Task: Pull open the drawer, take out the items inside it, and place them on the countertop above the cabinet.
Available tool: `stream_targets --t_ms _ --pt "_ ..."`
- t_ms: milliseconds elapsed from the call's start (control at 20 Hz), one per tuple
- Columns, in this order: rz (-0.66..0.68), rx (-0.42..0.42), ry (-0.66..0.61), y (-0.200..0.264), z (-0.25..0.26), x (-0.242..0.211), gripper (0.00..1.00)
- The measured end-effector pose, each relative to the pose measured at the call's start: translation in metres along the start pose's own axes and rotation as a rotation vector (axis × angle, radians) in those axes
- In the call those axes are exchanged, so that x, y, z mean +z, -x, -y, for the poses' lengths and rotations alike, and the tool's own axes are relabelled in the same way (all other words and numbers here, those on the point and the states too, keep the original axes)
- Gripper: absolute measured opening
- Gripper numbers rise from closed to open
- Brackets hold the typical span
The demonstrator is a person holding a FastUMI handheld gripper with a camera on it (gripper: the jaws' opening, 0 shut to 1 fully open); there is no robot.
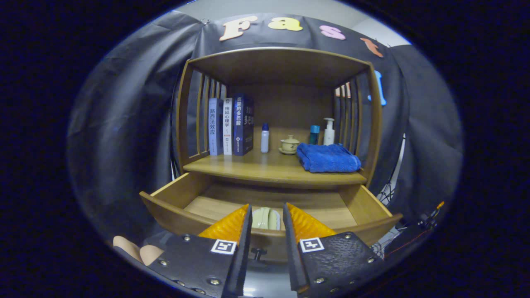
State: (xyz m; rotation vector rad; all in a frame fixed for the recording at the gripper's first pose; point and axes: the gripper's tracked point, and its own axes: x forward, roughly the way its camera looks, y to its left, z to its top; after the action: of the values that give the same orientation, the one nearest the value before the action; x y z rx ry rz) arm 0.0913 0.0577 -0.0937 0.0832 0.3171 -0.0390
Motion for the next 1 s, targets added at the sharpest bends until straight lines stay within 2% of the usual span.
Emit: stream_targets --t_ms 200,500,850,1000 --pt "-0.114 0.042 -0.051 -0.043 -0.006 -0.005 0.42" --pt "-0.295 0.040 -0.085 -0.093 -0.002 -0.034 0.42" --pt "-0.436 0.025 -0.032 -0.120 -0.007 -0.077 0.42" --pt "-0.471 0.003 -0.056 -0.126 -0.005 -0.085 0.42"
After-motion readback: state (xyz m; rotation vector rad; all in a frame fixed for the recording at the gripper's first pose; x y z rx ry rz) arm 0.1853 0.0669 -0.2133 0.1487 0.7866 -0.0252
